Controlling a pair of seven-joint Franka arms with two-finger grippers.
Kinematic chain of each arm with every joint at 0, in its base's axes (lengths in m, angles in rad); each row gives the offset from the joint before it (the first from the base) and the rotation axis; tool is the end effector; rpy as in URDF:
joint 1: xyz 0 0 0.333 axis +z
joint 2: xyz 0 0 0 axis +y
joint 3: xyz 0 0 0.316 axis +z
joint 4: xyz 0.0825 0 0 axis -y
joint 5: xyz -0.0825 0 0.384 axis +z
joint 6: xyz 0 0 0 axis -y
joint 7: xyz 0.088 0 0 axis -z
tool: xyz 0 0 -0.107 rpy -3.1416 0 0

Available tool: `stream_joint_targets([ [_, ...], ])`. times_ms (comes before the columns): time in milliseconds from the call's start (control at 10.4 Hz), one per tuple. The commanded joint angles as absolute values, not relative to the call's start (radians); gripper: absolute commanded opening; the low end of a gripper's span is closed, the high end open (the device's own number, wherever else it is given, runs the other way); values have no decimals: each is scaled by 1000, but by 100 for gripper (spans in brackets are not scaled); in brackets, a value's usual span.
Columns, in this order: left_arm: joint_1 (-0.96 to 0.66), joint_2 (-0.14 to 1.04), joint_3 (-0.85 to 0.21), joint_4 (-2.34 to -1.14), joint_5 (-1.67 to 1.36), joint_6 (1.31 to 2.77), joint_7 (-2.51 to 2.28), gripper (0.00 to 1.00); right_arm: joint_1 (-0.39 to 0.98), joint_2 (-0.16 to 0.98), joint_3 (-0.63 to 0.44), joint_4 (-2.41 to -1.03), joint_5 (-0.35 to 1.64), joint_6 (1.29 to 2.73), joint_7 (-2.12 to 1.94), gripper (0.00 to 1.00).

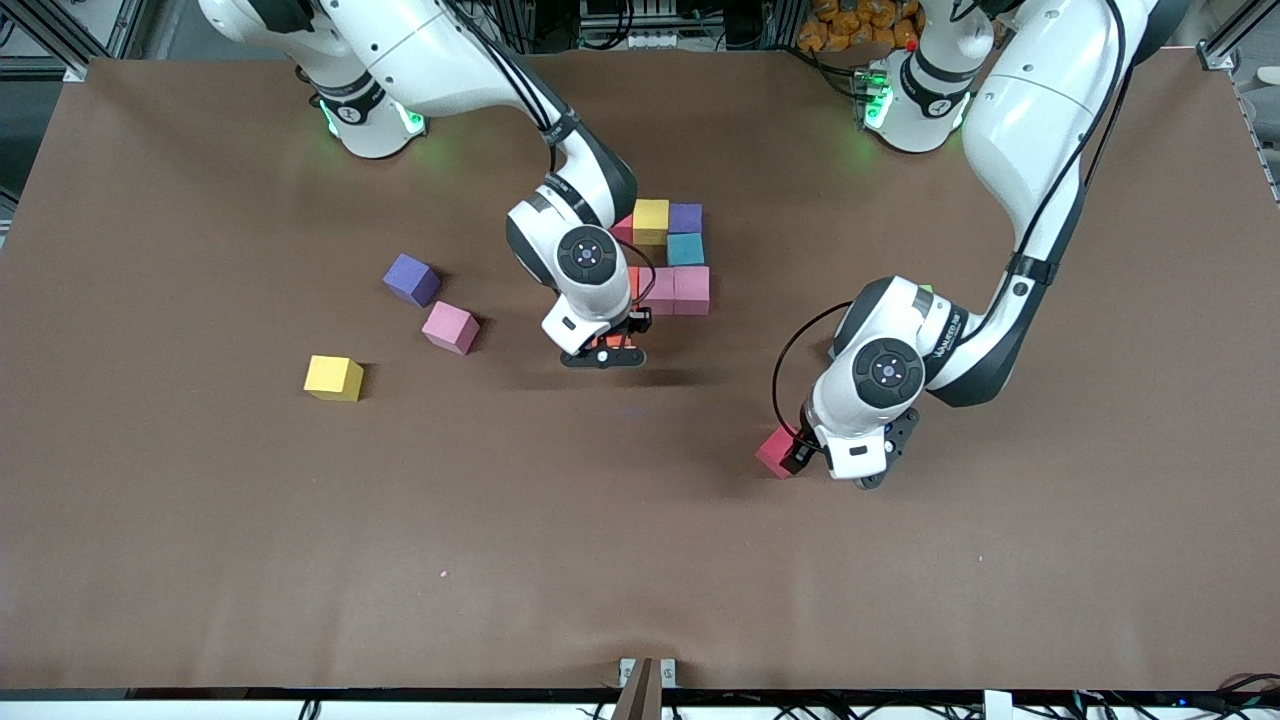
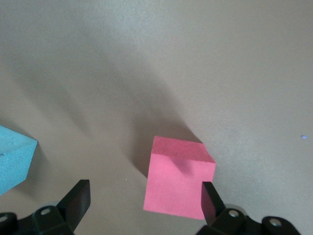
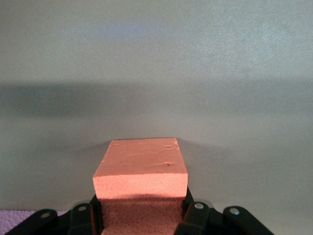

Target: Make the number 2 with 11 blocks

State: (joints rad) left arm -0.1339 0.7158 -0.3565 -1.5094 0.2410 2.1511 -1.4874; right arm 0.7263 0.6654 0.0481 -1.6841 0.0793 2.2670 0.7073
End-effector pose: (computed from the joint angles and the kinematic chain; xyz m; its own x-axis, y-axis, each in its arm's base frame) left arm 0.6468 -0.2874 0.2591 0.5895 0.8070 -0.0355 0.8069 -0.5904 -0.0207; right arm 0.4799 0.4680 0.2063 0.9927 0.0053 -0.1203 0.0041 -0.9999 -0.0103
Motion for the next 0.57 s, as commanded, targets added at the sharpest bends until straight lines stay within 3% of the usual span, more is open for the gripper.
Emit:
stream_joint_targets([
  [0,-143,744,-350,-1457,242,2123,-1465,100,752,680,46,-1658,91,2255,771,26],
  [479,-147,765,-351,-1425,230,2118,-1414,100,765,680,45,-1660,89,2252,781,26],
])
